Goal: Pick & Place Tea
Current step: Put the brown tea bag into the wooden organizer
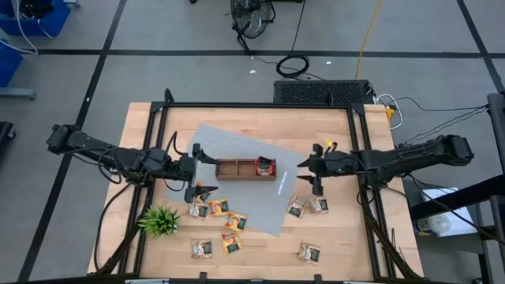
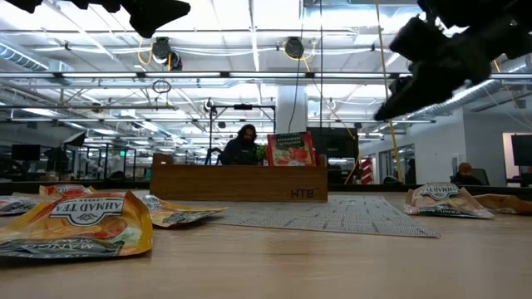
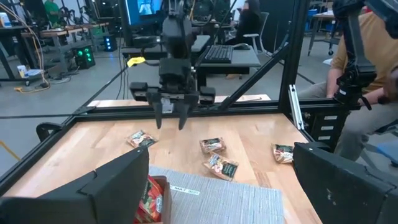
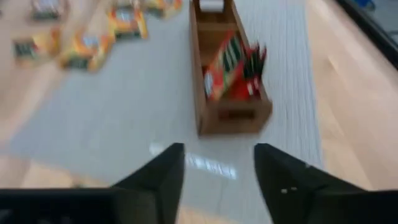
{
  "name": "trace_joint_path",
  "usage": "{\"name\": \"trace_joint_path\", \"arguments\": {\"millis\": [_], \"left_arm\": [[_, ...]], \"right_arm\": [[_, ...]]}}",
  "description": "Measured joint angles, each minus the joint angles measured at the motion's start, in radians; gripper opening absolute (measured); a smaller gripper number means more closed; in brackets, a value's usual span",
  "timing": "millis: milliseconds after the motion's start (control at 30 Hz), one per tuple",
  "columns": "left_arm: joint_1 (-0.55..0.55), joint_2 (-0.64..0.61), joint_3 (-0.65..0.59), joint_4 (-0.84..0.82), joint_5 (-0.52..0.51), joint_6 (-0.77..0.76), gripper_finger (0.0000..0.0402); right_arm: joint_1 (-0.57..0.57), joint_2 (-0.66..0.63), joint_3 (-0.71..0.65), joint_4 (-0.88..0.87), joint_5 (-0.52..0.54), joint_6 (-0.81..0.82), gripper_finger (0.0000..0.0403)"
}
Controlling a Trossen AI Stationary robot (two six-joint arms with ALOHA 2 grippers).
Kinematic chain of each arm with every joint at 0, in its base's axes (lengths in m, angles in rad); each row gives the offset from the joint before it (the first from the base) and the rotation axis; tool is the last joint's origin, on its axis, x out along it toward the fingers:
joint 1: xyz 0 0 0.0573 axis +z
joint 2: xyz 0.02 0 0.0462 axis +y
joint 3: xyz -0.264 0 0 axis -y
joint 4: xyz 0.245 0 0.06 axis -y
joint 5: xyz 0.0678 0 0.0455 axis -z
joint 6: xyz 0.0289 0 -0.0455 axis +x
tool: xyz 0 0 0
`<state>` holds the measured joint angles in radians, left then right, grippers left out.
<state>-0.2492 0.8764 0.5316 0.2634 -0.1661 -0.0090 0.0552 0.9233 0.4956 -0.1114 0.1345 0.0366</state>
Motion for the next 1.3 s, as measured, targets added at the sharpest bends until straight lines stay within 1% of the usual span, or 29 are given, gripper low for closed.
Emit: {"name": "trace_joint_path", "arguments": {"millis": [100, 167, 200, 233, 333, 367, 433, 533, 600, 700, 833, 1000, 1133, 1200, 1300], "left_arm": [[0.0, 0.0, 0.0, 0.001, 0.0, 0.0, 0.039], [0.0, 0.0, 0.0, 0.001, 0.0, 0.0, 0.039], [0.0, 0.0, 0.0, 0.001, 0.0, 0.0, 0.039], [0.0, 0.0, 0.0, 0.001, 0.0, 0.0, 0.039], [0.0, 0.0, 0.0, 0.001, 0.0, 0.0, 0.039], [0.0, 0.0, 0.0, 0.001, 0.0, 0.0, 0.039], [0.0, 0.0, 0.0, 0.002, 0.0, 0.0, 0.039], [0.0, 0.0, 0.0, 0.0, 0.0, 0.001, 0.039], [0.0, 0.0, 0.0, 0.001, 0.0, 0.001, 0.039], [0.0, 0.0, 0.0, 0.0, 0.0, 0.001, 0.039], [0.0, 0.0, 0.0, -0.004, 0.0, 0.001, 0.039], [0.0, 0.0, 0.0, -0.004, 0.0, 0.006, 0.039], [0.0, 0.0, 0.0, -0.005, 0.0, 0.006, 0.039], [0.0, 0.0, 0.0, -0.005, 0.0, 0.006, 0.039], [0.0, 0.0, 0.0, -0.006, 0.0, 0.006, 0.039]], "right_arm": [[-0.038, 0.011, 0.058, -0.234, -0.003, 0.027, 0.0241], [-0.068, 0.045, 0.104, -0.407, 0.003, 0.031, 0.0253], [-0.083, 0.068, 0.12, -0.464, 0.02, 0.029, 0.0256], [-0.097, 0.085, 0.127, -0.471, 0.025, 0.023, 0.0257], [-0.162, 0.134, 0.155, -0.474, -0.029, -0.035, 0.0257], [-0.189, 0.158, 0.165, -0.486, -0.017, -0.036, 0.0257], [-0.241, 0.203, 0.169, -0.506, 0.062, 0.0, 0.0254], [-0.31, 0.246, 0.173, -0.536, 0.188, 0.108, 0.0248], [-0.345, 0.269, 0.173, -0.548, 0.208, 0.158, 0.0244], [-0.402, 0.295, 0.173, -0.565, 0.172, 0.227, 0.024], [-0.463, 0.329, 0.173, -0.595, 0.095, 0.288, 0.0238], [-0.516, 0.373, 0.173, -0.676, 0.097, 0.343, 0.0238], [-0.531, 0.405, 0.173, -0.765, 0.086, 0.388, 0.0237], [-0.532, 0.414, 0.172, -0.783, 0.037, 0.392, 0.0237], [-0.525, 0.414, 0.172, -0.739, -0.081, 0.382, 0.0237]]}}
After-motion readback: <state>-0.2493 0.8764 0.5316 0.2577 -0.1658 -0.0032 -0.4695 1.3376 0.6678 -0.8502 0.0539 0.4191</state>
